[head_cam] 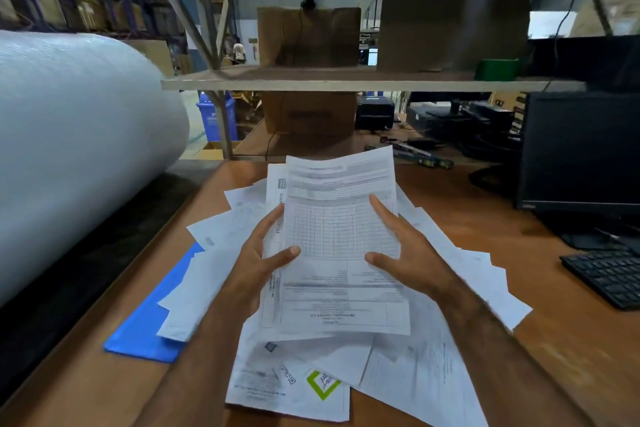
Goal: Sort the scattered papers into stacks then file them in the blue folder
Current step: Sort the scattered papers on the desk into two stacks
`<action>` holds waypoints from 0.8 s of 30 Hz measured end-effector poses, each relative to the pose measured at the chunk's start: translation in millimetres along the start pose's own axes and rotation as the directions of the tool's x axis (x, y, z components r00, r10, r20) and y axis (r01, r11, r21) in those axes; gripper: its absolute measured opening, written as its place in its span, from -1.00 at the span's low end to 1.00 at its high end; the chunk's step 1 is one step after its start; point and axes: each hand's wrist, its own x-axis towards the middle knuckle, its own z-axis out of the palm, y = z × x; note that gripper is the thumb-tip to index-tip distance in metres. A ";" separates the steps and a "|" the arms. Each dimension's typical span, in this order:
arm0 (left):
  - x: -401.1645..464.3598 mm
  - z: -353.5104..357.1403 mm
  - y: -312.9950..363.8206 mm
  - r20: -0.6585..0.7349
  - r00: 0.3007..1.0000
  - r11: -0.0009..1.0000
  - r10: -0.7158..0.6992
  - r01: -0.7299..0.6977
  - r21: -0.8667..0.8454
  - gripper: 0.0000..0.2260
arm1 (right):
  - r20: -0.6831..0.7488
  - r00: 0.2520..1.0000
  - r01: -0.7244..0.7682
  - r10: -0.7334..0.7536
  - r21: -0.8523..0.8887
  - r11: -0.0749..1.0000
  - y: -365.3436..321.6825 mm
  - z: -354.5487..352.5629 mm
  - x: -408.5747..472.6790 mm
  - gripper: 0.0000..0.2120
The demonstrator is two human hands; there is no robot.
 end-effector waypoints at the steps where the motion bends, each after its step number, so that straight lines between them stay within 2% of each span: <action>1: 0.5 0.6 0.8 0.003 1.000 1.000 0.013 -0.013 0.009 -0.34 | 0.012 1.000 0.000 0.000 0.017 1.000 -0.2 1.7 0.7 -0.15; 4: 1.2 -1.0 2.0 0.022 1.000 1.000 0.007 -0.007 0.024 -0.29 | 0.025 1.000 -0.010 0.010 0.018 1.000 -1.8 10.8 4.0 -0.15; 8: 2.3 -1.9 7.9 -0.041 0.999 0.996 0.012 -0.008 0.090 -0.37 | -0.042 0.998 -0.048 0.047 -0.011 0.999 -3.0 19.3 9.4 -0.14; 11: 9.4 -8.4 7.1 -0.030 0.999 0.998 0.018 -0.016 0.064 -0.41 | -0.080 0.992 -0.101 0.103 0.019 0.995 1.2 26.9 16.6 -0.03; 14: 14.8 -12.6 8.7 -0.032 0.999 1.000 0.005 -0.004 0.025 -0.40 | -0.051 0.984 -0.162 0.171 0.139 0.977 6.0 37.1 19.3 0.01; 17: 16.5 -13.1 12.7 -0.059 0.998 1.000 0.002 -0.001 0.013 -0.31 | 0.008 0.981 -0.182 0.191 0.354 0.917 7.0 41.7 19.3 0.00; 20: 17.6 -11.4 17.5 -0.070 0.998 1.000 -0.006 0.007 0.004 -0.29 | 0.064 0.980 -0.194 0.189 0.529 0.826 6.7 36.0 18.0 -0.09; 24: 20.0 -1.1 26.9 -0.104 0.995 0.999 -0.001 0.004 0.033 -0.26 | 0.162 0.969 -0.247 0.187 0.648 0.720 13.1 31.2 13.0 -0.25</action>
